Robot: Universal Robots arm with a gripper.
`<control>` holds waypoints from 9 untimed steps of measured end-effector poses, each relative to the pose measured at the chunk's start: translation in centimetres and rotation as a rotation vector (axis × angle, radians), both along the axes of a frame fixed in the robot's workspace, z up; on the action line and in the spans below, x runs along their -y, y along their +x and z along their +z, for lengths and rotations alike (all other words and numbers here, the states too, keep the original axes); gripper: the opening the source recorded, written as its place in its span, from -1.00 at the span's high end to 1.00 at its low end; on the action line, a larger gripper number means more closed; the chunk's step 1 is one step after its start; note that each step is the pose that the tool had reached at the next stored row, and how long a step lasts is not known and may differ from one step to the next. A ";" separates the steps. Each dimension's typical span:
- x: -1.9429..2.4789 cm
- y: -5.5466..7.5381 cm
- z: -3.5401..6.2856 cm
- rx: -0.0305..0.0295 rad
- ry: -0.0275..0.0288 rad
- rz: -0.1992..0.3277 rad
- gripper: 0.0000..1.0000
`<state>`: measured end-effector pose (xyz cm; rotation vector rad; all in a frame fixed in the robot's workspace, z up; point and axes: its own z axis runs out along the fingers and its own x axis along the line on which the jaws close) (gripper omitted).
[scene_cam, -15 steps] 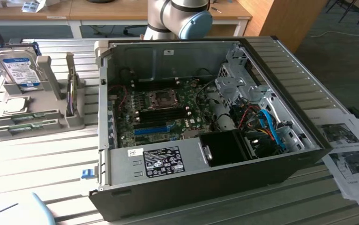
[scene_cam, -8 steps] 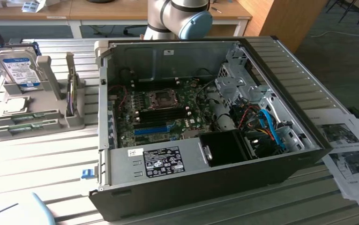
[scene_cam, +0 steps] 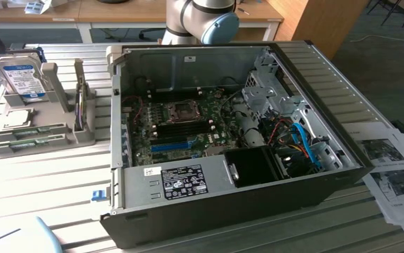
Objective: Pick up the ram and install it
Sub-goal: 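Pick up the ram and move it above insertion slot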
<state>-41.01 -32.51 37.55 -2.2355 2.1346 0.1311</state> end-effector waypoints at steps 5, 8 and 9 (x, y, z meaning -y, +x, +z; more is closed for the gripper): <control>0.00 0.0 -0.59 0.0001 0.0001 0.000 0.81; 0.00 0.0 -0.93 0.0001 0.0001 0.000 0.81; 0.01 0.0 -1.04 0.0001 0.0000 0.000 0.81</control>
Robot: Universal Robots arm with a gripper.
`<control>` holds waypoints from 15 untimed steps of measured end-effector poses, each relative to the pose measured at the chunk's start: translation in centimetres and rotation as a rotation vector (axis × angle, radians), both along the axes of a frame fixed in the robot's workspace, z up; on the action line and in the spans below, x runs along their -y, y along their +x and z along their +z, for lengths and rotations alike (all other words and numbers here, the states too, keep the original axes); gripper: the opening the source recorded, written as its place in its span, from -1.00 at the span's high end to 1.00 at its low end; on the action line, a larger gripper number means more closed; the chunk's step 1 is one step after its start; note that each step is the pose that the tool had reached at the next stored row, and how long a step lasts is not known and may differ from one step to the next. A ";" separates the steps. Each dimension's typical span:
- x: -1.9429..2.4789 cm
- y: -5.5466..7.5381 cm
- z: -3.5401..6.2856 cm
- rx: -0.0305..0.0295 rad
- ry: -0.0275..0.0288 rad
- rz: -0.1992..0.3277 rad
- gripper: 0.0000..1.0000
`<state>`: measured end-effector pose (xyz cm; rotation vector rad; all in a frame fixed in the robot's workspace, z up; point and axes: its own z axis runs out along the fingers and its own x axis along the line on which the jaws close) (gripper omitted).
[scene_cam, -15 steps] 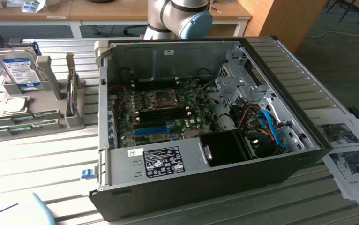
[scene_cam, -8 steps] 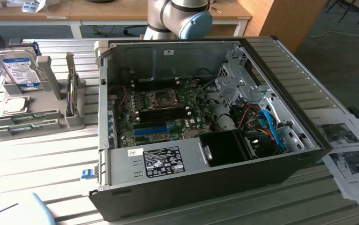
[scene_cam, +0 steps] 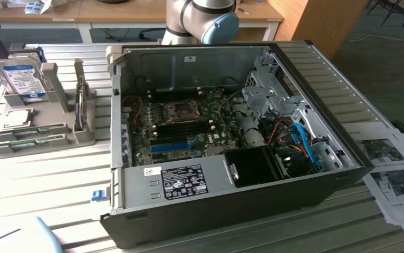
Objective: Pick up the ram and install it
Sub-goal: 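Pick up the ram and move it above insertion slot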
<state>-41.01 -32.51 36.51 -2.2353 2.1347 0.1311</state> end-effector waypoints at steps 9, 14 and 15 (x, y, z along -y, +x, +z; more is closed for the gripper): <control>0.02 0.0 -2.51 0.0000 0.0000 0.000 0.81; 0.02 0.0 -3.12 0.0000 0.0000 0.000 0.81; 0.02 0.0 -3.24 0.0001 0.0000 0.000 0.81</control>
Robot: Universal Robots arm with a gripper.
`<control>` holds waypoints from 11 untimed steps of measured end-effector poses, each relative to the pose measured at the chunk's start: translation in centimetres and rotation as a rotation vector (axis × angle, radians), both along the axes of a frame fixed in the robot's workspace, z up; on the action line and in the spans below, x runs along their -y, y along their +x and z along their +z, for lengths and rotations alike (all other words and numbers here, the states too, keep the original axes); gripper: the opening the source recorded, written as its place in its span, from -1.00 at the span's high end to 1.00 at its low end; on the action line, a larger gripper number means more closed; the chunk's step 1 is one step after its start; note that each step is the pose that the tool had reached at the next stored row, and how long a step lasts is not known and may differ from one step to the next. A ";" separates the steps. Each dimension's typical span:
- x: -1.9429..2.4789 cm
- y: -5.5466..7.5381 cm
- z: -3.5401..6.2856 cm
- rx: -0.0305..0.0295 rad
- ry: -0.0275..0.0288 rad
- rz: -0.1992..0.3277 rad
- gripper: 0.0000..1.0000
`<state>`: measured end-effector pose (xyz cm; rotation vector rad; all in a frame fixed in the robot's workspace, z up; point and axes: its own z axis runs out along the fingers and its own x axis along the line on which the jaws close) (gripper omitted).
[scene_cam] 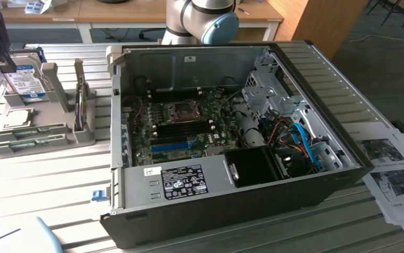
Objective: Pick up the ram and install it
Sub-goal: 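Pick up the ram and move it above insertion slot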
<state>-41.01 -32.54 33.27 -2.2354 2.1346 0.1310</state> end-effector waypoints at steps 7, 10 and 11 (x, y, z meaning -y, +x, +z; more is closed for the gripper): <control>0.00 0.0 -0.88 0.0000 0.0000 0.000 0.81; 0.00 0.0 -1.25 -0.0001 0.0000 0.000 0.81; 0.00 0.0 -1.37 0.0000 0.0000 0.000 0.81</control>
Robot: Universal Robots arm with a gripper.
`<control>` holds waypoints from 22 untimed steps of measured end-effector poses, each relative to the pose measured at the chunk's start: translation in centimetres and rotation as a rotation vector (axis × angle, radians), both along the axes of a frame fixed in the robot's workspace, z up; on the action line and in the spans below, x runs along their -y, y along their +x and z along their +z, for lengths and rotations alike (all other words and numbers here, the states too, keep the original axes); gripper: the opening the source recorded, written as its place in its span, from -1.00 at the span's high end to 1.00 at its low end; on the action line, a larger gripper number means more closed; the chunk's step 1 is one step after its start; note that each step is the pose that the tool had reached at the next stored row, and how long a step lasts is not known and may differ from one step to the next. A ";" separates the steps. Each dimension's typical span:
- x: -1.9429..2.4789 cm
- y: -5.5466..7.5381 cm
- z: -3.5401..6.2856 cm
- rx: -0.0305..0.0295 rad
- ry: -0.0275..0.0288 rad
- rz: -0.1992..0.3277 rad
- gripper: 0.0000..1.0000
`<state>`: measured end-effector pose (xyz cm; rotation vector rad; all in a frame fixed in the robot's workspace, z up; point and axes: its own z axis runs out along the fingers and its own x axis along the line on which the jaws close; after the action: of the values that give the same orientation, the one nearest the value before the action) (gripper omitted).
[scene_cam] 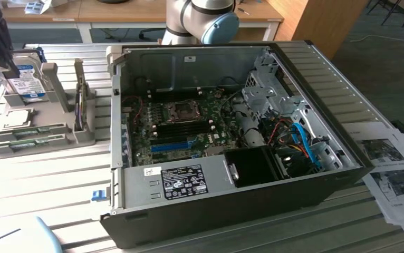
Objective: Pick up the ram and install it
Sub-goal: 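Pick up the ram and move it above insertion slot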
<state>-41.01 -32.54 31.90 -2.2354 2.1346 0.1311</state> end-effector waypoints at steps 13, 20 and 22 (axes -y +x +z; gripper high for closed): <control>0.00 0.0 -1.55 0.0000 0.0000 0.000 0.81; 0.00 0.0 -2.32 -0.0001 0.0000 0.000 0.81; 0.00 0.0 -2.56 0.0000 0.0000 0.000 0.81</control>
<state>-41.01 -32.54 29.34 -2.2354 2.1346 0.1311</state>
